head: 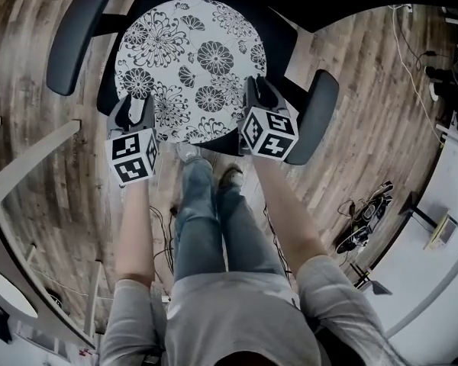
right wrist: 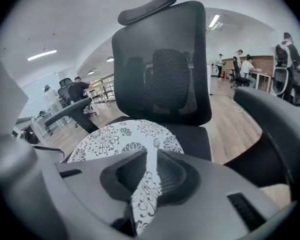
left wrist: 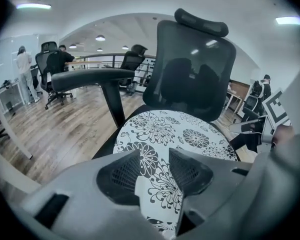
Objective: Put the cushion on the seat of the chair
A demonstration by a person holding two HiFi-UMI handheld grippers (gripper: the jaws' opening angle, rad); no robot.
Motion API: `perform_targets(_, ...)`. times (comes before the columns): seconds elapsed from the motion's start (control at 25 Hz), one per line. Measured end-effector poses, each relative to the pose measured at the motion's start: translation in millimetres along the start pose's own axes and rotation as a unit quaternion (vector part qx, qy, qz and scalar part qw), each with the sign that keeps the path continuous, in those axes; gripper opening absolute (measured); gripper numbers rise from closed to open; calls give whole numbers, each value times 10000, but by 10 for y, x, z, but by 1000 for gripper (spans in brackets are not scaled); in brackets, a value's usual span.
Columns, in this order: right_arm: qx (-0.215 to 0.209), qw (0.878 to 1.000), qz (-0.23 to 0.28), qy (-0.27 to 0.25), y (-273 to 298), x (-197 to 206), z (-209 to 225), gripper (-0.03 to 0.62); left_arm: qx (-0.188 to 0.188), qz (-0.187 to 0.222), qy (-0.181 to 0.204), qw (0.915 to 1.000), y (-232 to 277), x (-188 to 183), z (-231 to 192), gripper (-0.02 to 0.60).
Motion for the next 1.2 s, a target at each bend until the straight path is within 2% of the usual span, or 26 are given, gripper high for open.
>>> perform_targets(0.04,-21,10000,-21,-70,-31,-11,-10,39,-67,58,2,10000,-40,-4,11,145)
perform_targets(0.12,-98,9996,-66,-237,-102,-28,-44,23,-207,177,12,9996,-131,-15,25,38)
perform_targets(0.16,-152,9993,-73,-324,-146,-38,-65,21,-228,242,10,9994,-181,-25,35,24)
perform_targets(0.28,-303,9982,1,-515,-325,-81,-123,20,-139,453,-1,9989,-360,-68,104,12)
perform_targets(0.64,-786,9945,351,-601,-960,-268,-258,20,130,888,316,9955,-1028,-266,449,11)
perform_targets(0.96,-1170,9865,805,-814,-1542,-571,-264,20,356,1344,544,9888,-1676,-494,780,11)
perform_targets(1.2,-1380,9819,1011,-813,-2005,-759,-228,20,320,1712,483,9835,-2166,-617,997,11)
Point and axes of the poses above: the fingertips, and each gripper's own axes: y forward along the fingers, z to its right, x out of its underside, the point moved 8 cm from there along -y, backward along the fingers, and after that the axes turned 5 degrees about -y, right-handed, at the moved point
